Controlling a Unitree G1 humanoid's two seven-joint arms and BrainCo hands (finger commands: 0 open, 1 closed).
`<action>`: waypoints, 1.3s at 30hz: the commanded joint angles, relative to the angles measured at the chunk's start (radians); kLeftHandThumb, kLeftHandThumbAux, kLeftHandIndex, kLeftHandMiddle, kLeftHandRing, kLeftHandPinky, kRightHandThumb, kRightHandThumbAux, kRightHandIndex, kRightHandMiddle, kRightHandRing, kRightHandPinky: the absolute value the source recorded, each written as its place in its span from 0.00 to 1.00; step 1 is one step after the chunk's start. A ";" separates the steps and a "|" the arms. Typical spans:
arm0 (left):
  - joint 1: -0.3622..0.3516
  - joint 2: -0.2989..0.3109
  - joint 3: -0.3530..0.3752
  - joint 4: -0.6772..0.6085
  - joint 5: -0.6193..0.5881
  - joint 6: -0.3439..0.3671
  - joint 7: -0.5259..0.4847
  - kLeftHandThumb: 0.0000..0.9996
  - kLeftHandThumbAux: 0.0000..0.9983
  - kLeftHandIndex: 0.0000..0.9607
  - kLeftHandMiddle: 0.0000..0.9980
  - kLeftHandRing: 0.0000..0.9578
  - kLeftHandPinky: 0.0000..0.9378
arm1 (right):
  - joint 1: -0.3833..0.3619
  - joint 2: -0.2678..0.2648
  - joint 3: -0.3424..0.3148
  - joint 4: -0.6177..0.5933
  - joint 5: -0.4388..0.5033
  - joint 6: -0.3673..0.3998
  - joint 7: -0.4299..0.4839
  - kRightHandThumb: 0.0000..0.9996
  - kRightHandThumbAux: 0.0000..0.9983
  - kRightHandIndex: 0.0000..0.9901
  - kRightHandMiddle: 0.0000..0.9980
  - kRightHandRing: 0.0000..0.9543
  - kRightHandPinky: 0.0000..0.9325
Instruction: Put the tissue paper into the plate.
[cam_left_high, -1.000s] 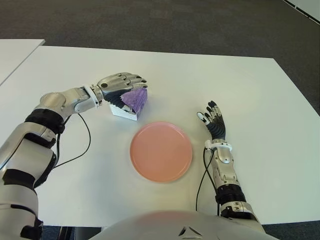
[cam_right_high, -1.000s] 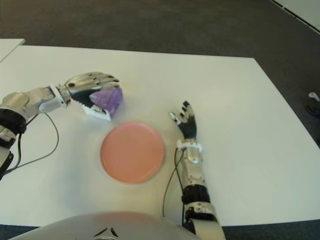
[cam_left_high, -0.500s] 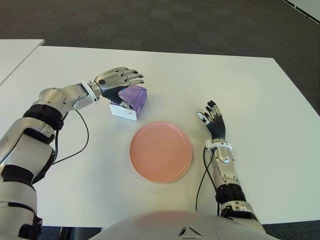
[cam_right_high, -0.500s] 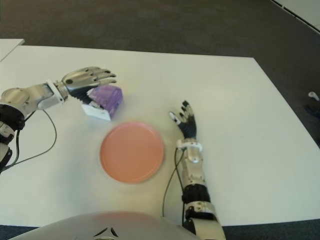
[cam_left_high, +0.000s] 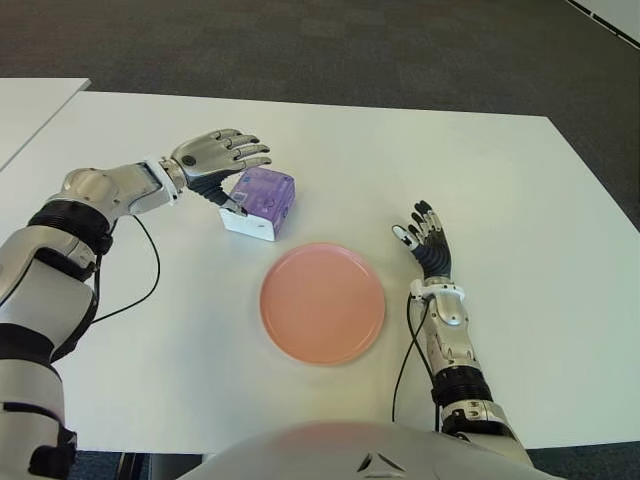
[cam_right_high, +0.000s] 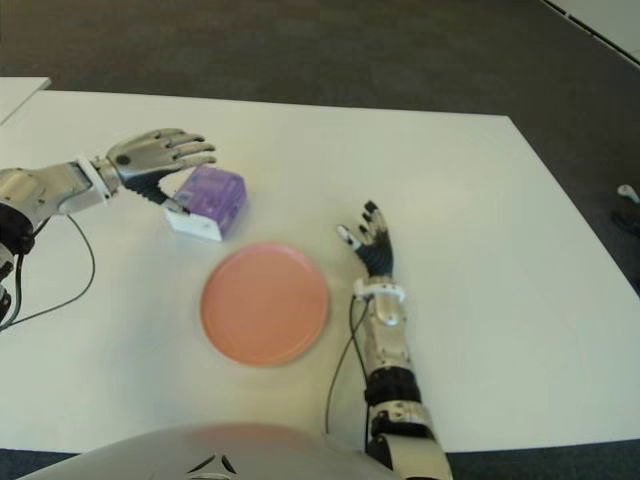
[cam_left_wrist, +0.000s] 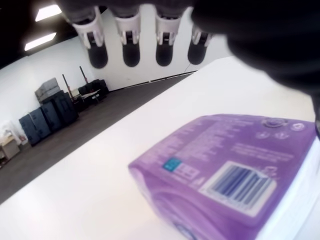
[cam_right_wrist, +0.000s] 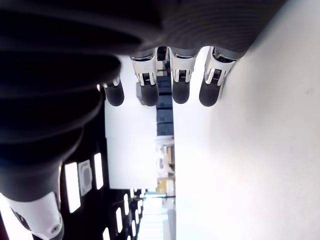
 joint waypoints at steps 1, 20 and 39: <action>-0.012 0.004 -0.033 0.035 0.032 0.011 0.042 0.04 0.30 0.00 0.00 0.00 0.00 | 0.050 0.006 -0.004 0.072 0.013 0.049 0.007 0.10 0.71 0.00 0.00 0.00 0.00; -0.013 0.000 -0.067 0.079 0.008 -0.033 0.037 0.04 0.29 0.00 0.00 0.00 0.00 | 0.052 0.003 -0.005 0.069 0.009 0.050 0.010 0.09 0.71 0.00 0.00 0.00 0.00; 0.009 -0.024 -0.058 0.089 -0.050 -0.064 -0.034 0.06 0.30 0.00 0.00 0.00 0.00 | 0.049 0.004 -0.002 0.070 0.005 0.056 0.006 0.09 0.71 0.00 0.00 0.00 0.00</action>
